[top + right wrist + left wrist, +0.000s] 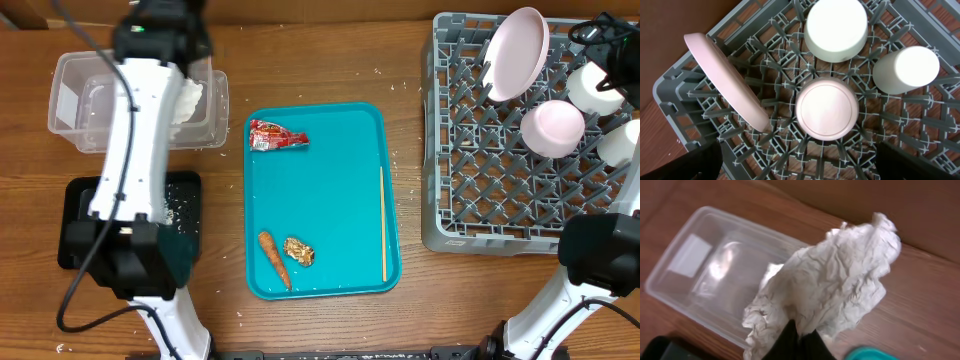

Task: Sort waste into correct bins and load items into the dishwasher
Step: 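Carry the tissue to the clear bin and release it, then reach the left gripper to the red wrapper and grasp it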

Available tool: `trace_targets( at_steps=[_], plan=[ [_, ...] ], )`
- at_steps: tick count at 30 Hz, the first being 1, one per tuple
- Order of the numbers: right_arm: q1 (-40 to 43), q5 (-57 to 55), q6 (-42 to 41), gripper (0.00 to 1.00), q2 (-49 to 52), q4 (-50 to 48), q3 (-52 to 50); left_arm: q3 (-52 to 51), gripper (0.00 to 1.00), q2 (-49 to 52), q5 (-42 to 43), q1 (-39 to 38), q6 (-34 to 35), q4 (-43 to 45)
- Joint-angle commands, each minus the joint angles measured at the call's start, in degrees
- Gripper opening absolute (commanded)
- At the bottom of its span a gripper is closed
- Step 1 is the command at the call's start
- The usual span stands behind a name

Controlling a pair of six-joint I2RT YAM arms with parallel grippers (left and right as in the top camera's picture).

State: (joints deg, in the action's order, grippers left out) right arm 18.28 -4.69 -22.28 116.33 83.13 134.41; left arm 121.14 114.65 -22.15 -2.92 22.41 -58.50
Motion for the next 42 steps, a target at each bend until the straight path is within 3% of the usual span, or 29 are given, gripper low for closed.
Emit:
trace_targets(
  at_steps=[1, 3, 4, 6, 12, 16, 19, 22, 24, 29, 34, 38, 42],
  plan=[
    [-0.2, 0.1, -0.3, 1.0, -0.3, -0.3, 0.7, 0.4, 0.23, 3.7, 1.2, 5.0, 1.0, 0.2],
    [-0.2, 0.1, -0.3, 1.0, -0.3, -0.3, 0.7, 0.4, 0.31, 5.2, 2.5, 6.8, 1.0, 0.1],
    [-0.2, 0.1, -0.3, 1.0, -0.3, -0.3, 0.7, 0.4, 0.41, 5.8, 3.0, 7.4, 1.0, 0.0],
    [-0.2, 0.1, -0.3, 1.0, -0.3, -0.3, 0.7, 0.4, 1.0, 7.3, 4.1, 8.7, 1.0, -0.2],
    [-0.2, 0.1, -0.3, 1.0, -0.3, -0.3, 0.7, 0.4, 1.0, 8.5, 7.3, 9.7, 0.8, -3.8],
    [-0.2, 0.1, -0.3, 1.0, -0.3, -0.3, 0.7, 0.4, 1.0, 7.3, 22.4, 7.5, -3.0, -5.6],
    [-0.2, 0.1, -0.3, 1.0, -0.3, -0.3, 0.7, 0.4, 1.0, 7.3, 31.6, 4.3, -8.2, -6.7],
    [-0.2, 0.1, -0.3, 1.0, -0.3, -0.3, 0.7, 0.0, 0.99, 7.3, 37.4, -1.0, -19.0, -7.3],
    [-0.2, 0.1, -0.3, 1.0, -0.3, -0.3, 0.7, 0.0, 0.99, 7.9, 35.2, -6.9, -25.9, -8.6],
    [-0.2, 0.1, -0.3, 1.0, -0.3, -0.3, 0.7, -0.2, 1.0, 10.6, 20.8, -17.2, -32.5, -8.5],
    [-0.2, 0.1, -0.3, 1.0, -0.3, -0.3, 0.7, -0.2, 1.0, 14.8, 18.1, -21.4, -38.9, -9.9],
    [-0.2, 0.1, -0.3, 1.0, -0.3, -0.3, 0.7, -0.2, 1.0, 18.4, 17.6, -22.0, -37.5, -10.5],
    [-0.2, 0.1, -0.3, 1.0, -0.3, -0.3, 0.7, -0.2, 1.0, 20.9, 12.0, -21.3, -29.4, -10.5]
  ],
)
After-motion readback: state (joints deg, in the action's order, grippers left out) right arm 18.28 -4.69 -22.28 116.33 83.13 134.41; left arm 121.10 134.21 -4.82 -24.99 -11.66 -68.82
